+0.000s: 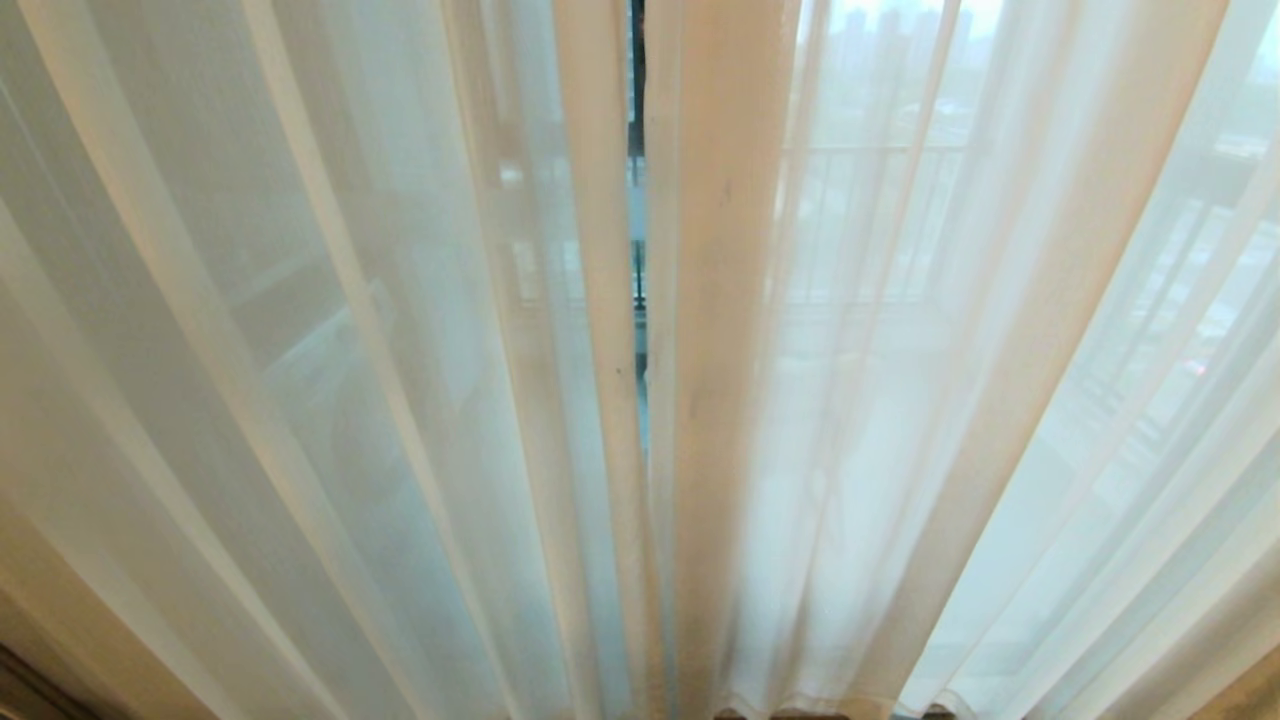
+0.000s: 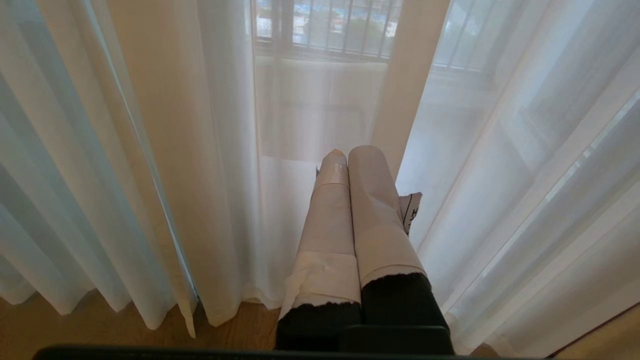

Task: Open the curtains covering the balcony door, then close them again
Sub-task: Pull the outer curtains open on both sides

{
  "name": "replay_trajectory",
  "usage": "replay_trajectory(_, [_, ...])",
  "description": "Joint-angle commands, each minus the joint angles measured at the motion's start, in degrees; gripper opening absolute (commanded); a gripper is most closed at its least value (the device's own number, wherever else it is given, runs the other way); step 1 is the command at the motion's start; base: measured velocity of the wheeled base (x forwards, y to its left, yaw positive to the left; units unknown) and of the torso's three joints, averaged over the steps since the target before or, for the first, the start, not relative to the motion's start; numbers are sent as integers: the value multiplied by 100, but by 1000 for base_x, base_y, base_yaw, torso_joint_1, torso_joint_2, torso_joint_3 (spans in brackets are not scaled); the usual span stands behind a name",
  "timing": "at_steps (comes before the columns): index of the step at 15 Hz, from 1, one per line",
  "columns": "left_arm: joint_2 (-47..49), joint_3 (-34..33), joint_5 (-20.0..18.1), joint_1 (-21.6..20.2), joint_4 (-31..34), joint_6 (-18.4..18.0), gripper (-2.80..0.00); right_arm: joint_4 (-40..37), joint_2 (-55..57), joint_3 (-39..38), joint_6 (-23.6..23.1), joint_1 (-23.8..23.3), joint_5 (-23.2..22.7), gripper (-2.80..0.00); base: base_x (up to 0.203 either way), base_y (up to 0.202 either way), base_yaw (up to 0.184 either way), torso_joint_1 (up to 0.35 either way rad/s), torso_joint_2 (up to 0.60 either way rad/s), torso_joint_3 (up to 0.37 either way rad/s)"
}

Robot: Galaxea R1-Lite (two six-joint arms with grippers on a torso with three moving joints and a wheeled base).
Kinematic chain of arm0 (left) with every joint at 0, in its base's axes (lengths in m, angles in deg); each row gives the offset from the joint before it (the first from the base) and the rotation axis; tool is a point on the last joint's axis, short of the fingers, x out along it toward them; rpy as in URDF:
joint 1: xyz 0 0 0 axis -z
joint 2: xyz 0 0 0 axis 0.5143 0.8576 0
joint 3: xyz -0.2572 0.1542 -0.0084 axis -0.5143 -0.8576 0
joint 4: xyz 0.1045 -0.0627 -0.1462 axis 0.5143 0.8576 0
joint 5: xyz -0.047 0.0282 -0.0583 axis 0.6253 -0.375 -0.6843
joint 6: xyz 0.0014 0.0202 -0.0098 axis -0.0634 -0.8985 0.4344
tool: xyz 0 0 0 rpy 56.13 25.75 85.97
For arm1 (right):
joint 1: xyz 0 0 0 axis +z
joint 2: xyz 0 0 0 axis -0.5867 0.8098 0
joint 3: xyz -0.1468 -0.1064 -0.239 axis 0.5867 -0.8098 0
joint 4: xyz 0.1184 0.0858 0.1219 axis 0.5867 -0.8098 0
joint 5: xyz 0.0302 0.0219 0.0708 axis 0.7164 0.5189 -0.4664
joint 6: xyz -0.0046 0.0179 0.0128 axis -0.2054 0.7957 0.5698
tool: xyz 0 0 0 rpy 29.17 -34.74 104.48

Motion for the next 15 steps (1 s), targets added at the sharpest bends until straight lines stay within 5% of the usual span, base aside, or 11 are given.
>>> replay_trajectory(1, [-2, 0, 1, 0, 3, -13, -280, -1, 7, 0, -3, 4, -4, -280, 0, 0, 0, 0, 0, 0])
replay_trajectory(15, [-2, 0, 1, 0, 3, -5, -280, -1, 7, 0, -3, 0, -4, -280, 0, 0, 0, 0, 0, 0])
